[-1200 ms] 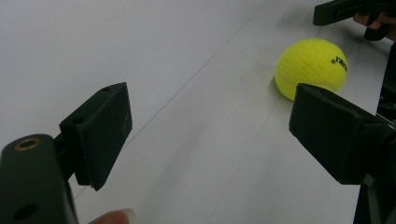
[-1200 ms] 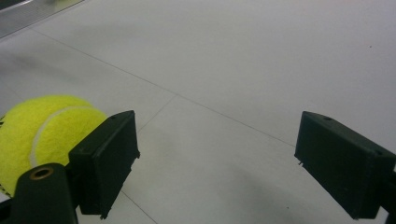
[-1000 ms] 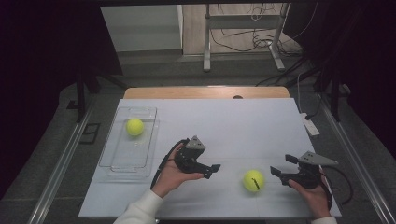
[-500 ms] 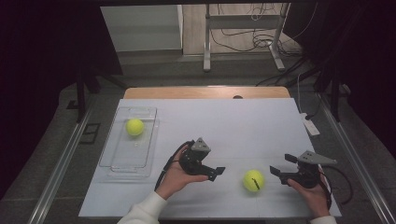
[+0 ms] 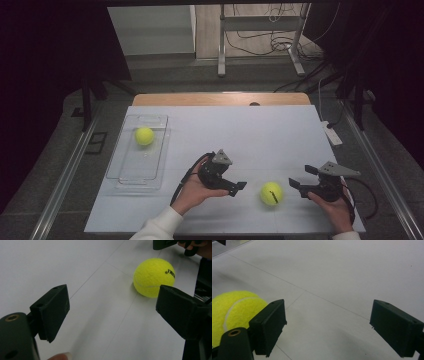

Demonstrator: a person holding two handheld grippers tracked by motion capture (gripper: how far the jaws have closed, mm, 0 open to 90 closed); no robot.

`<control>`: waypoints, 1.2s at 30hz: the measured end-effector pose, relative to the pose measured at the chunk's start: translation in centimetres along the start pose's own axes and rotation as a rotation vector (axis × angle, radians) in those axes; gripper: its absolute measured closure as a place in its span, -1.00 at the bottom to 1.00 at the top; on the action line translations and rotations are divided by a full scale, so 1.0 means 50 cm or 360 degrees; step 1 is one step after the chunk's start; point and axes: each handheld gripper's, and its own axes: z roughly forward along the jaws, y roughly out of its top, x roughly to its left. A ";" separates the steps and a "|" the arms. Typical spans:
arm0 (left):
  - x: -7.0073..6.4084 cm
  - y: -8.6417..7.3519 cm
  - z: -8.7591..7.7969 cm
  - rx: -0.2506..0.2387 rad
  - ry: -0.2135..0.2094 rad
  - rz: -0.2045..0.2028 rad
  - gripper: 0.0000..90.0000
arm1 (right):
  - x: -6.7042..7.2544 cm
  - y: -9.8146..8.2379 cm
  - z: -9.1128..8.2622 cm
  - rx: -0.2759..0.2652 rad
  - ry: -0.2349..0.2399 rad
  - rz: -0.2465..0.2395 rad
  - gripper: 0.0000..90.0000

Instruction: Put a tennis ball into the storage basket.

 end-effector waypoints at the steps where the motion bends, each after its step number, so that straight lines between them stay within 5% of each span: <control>1: -0.002 0.000 0.003 -0.0006 -0.0003 -0.0009 -0.72 | 0.000 0.000 0.000 -0.0002 -0.0001 -0.0001 -0.70; 36: -0.048 0.014 0.065 0.0064 -0.0121 0.0077 -0.75 | 0.000 0.000 0.004 0.0011 -0.0005 -0.0012 -0.70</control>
